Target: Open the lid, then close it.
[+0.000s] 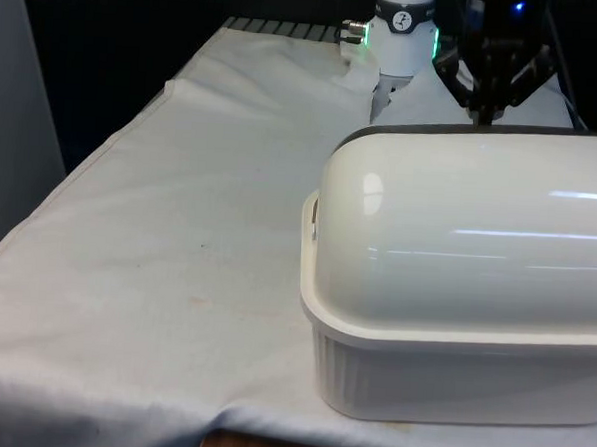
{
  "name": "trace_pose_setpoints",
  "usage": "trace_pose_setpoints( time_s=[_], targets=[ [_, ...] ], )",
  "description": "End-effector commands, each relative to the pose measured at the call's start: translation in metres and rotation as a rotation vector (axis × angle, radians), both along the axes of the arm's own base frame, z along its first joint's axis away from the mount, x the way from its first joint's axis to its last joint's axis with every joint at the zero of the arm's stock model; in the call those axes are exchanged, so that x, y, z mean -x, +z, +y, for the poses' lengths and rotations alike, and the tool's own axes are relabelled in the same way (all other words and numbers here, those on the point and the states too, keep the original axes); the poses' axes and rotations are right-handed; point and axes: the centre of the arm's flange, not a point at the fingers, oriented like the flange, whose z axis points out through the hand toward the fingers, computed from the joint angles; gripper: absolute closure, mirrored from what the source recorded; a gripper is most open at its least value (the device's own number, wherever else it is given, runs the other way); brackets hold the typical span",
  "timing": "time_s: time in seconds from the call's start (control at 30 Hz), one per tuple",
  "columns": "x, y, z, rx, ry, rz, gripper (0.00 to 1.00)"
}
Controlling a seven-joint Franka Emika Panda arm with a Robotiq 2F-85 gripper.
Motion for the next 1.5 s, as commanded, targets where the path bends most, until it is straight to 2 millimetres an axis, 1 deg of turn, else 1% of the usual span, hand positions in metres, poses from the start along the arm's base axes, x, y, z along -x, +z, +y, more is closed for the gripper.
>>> trace_pose_setpoints(
  time_s=[0.0, 0.17, 0.2, 0.23, 0.27, 0.3, 0.33, 0.43, 0.47, 0.53, 0.6, 0.63, 0.97, 1.0, 1.13, 1.3, 1.37, 1.4, 1.47],
  targets=[
    [0.008, 0.003, 0.002, -0.003, 0.000, -0.014, 1.00],
    [0.018, 0.003, 0.001, -0.004, 0.002, -0.012, 1.00],
    [0.023, 0.003, -0.001, -0.004, 0.003, -0.012, 1.00],
    [0.023, 0.003, -0.001, -0.004, 0.003, -0.012, 1.00],
    [0.016, 0.001, -0.001, -0.005, 0.002, 0.001, 1.00],
    [0.025, 0.003, -0.001, -0.004, 0.004, -0.012, 1.00],
    [0.030, 0.003, -0.002, -0.005, 0.004, -0.011, 1.00],
    [0.037, 0.003, -0.005, -0.005, 0.007, -0.011, 1.00],
    [0.042, 0.002, -0.007, -0.005, 0.008, -0.009, 1.00],
    [0.044, 0.003, -0.007, -0.006, 0.009, -0.009, 1.00],
    [0.052, 0.002, -0.010, -0.006, 0.011, -0.008, 1.00],
    [0.051, 0.001, -0.010, -0.006, 0.007, 0.005, 1.00],
    [0.083, 0.002, -0.018, -0.006, 0.018, -0.007, 1.00],
    [0.082, 0.001, -0.017, -0.008, 0.015, 0.006, 1.00],
    [0.093, 0.003, -0.018, -0.010, 0.018, -0.009, 1.00],
    [0.094, 0.002, -0.018, -0.010, 0.016, -0.005, 1.00],
    [0.093, 0.002, -0.018, -0.010, 0.015, -0.005, 0.99],
    [0.093, 0.002, -0.018, -0.011, 0.015, -0.004, 0.91],
    [0.093, 0.002, -0.018, -0.011, 0.015, -0.003, 0.82]
  ],
)
